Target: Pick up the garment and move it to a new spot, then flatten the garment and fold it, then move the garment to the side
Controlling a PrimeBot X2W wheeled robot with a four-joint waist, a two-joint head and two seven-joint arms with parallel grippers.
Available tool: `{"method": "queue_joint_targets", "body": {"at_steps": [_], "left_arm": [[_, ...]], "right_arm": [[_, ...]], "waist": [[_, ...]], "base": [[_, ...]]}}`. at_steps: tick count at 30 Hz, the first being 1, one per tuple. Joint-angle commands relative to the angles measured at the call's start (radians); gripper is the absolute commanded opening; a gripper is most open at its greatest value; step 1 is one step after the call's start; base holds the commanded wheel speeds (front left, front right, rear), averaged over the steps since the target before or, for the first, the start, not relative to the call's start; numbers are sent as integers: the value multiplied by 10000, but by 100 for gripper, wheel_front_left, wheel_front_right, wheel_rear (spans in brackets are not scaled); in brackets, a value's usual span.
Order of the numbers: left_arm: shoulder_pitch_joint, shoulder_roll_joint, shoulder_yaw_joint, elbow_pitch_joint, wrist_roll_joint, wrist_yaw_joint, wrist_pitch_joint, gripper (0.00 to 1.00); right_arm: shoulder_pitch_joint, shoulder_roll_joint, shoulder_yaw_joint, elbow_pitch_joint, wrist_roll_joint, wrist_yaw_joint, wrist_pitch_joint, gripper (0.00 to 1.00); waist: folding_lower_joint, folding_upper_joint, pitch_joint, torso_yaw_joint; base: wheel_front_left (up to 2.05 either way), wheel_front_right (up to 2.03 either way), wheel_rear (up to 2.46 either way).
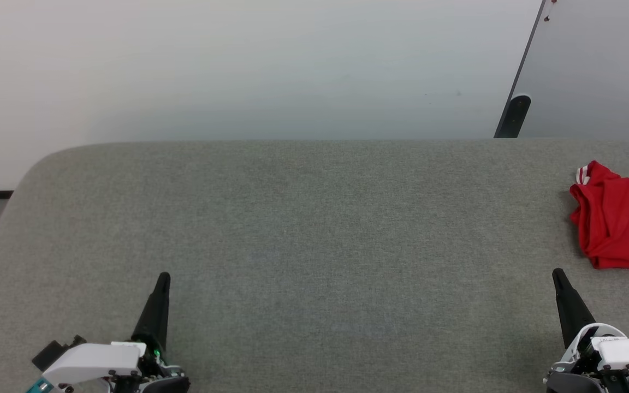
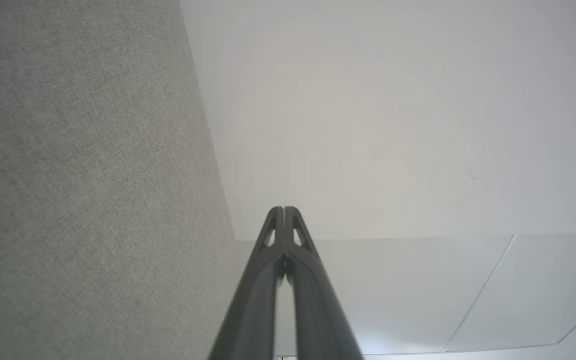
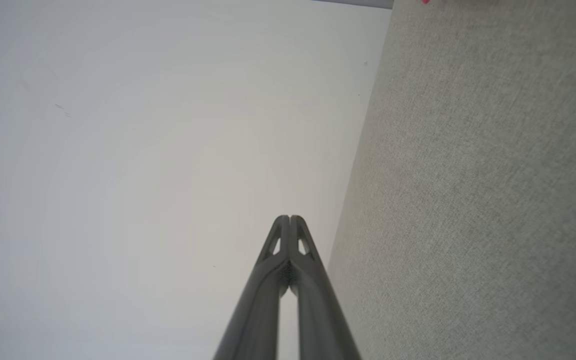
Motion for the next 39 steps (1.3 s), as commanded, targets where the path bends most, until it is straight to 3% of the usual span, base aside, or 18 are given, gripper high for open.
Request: {"method": "queue_joint_targets", "body": {"at_steps": [1, 39], "left_arm": [[-87, -24, 40, -39, -131, -7, 30, 0], [-116, -59, 70, -55, -464, -7, 145, 0]], "right_arm": [[-150, 29, -41, -55, 182, -9, 52, 0], [-121, 64, -64, -76, 559, -9, 148, 0]], "waist": [[0, 0, 3, -3], [0, 0, 27, -24]], "base": [[0, 0, 0], [0, 0, 0]]}}
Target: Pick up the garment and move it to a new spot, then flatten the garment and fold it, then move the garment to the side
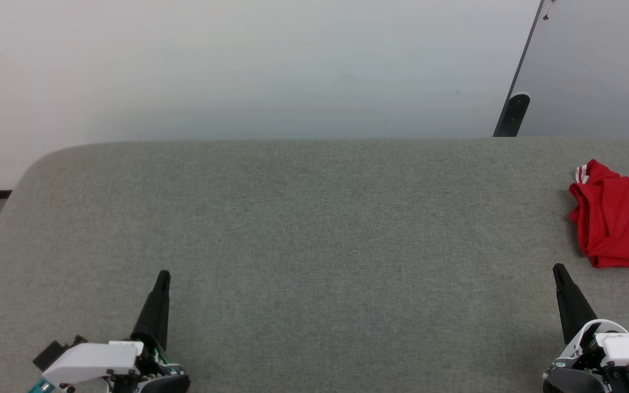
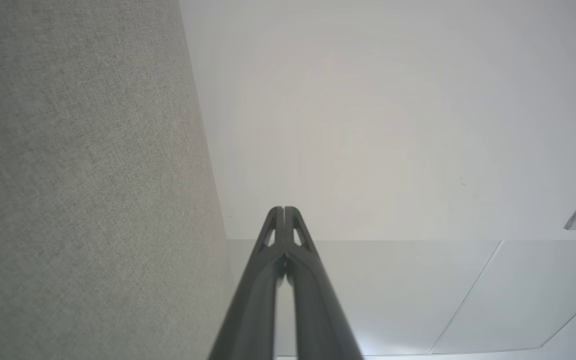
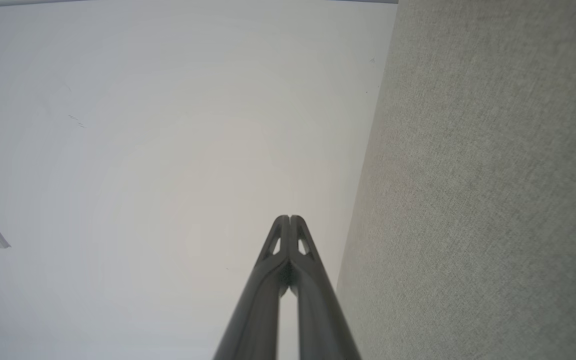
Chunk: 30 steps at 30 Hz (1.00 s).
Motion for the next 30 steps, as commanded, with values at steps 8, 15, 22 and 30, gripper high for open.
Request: {"method": "queue_joint_targets", "body": {"at_steps": [8, 15, 22, 30], "left_arm": [[-78, -3, 16, -22, -32, -4, 31, 0], [-77, -3, 17, -22, -32, -5, 31, 0], [-77, -3, 15, -22, -32, -4, 30, 0], [-77, -3, 16, -22, -33, -5, 30, 0]], "right_arm": [[-30, 28, -8, -24, 36, -7, 25, 0], [-30, 26, -7, -25, 36, -7, 23, 0], [-30, 26, -7, -25, 36, -7, 24, 0], [-30, 26, -7, -25, 37, -8, 24, 0]], "waist": [[-1, -1, 0, 0], [-1, -1, 0, 0], [-1, -1, 0, 0], [-1, -1, 0, 0]], "base": [[0, 0, 0], [0, 0, 0], [0, 0, 0], [0, 0, 0]]}}
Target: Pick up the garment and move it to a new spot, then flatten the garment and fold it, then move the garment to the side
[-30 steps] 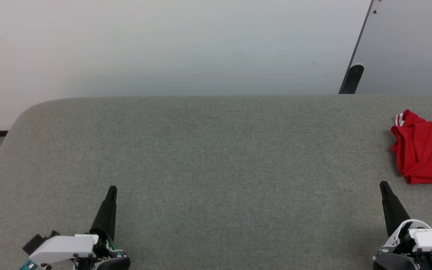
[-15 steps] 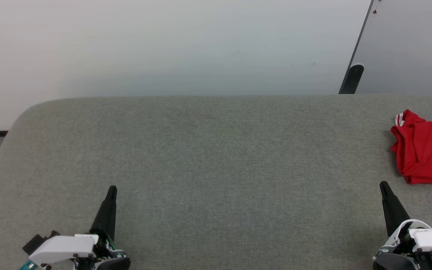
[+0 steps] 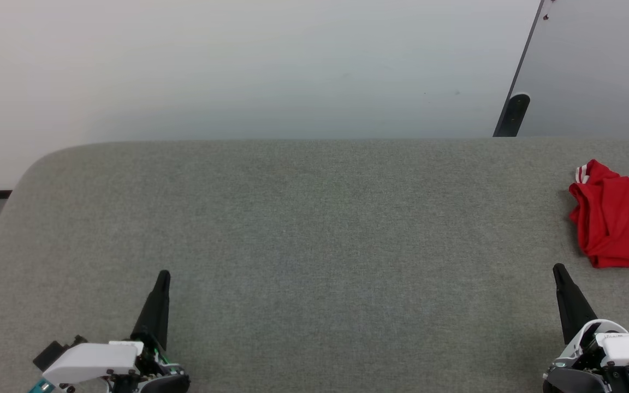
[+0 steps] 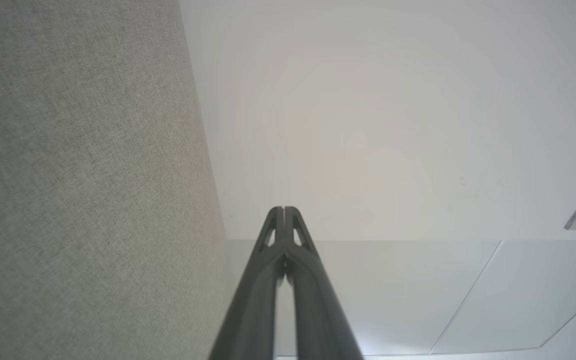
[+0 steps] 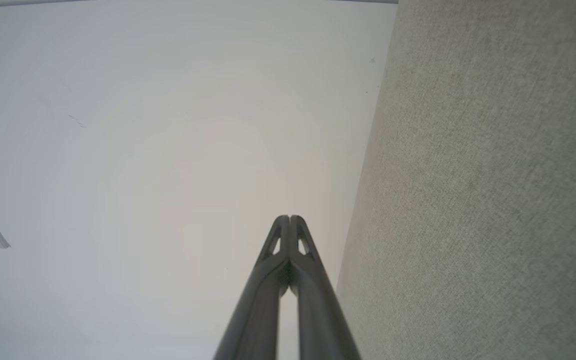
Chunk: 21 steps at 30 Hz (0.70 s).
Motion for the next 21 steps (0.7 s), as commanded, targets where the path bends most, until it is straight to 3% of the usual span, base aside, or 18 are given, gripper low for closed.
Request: {"method": "queue_joint_targets", "body": {"at_steps": [1, 21], "left_arm": [[-76, -3, 14, -22, -33, -7, 30, 0], [-76, -3, 13, -23, -33, -7, 29, 0]], "right_arm": [[-30, 24, -5, -25, 37, -9, 22, 0], [-29, 24, -5, -25, 37, -9, 23, 0]], "waist": [[0, -1, 0, 0], [0, -1, 0, 0]], "base": [[0, 0, 0], [0, 0, 0]]}}
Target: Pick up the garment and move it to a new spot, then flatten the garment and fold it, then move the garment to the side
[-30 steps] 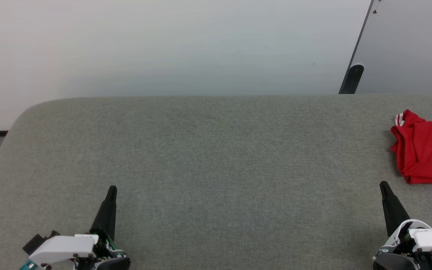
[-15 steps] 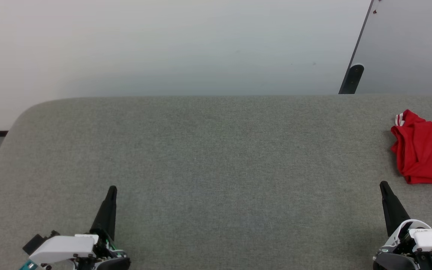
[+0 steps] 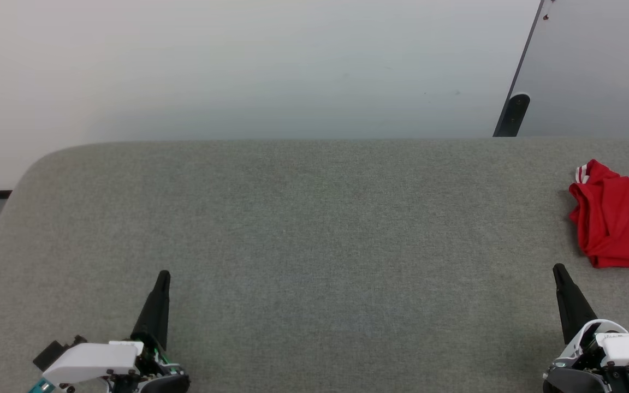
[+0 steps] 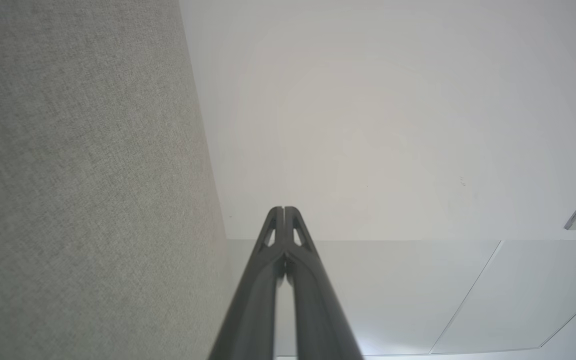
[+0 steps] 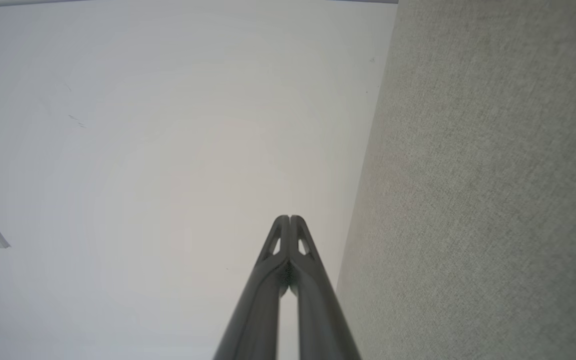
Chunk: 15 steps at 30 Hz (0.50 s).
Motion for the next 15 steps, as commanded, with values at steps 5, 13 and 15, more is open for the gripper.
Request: {"method": "queue_joint_targets", "body": {"at_steps": [5, 13, 15], "left_arm": [[-76, -3, 17, -23, -34, -5, 29, 0], [-76, -3, 16, -23, -34, -5, 29, 0], [-76, -3, 19, -23, -34, -5, 28, 0]], "right_arm": [[-29, 24, -7, -25, 37, -7, 21, 0], [-29, 24, -6, -25, 38, -7, 20, 0], [-29, 24, -6, -25, 38, -7, 20, 0]], "waist": [[0, 0, 0, 0], [0, 0, 0, 0], [0, 0, 0, 0]], "base": [[0, 0, 0], [0, 0, 0], [0, 0, 0]]}}
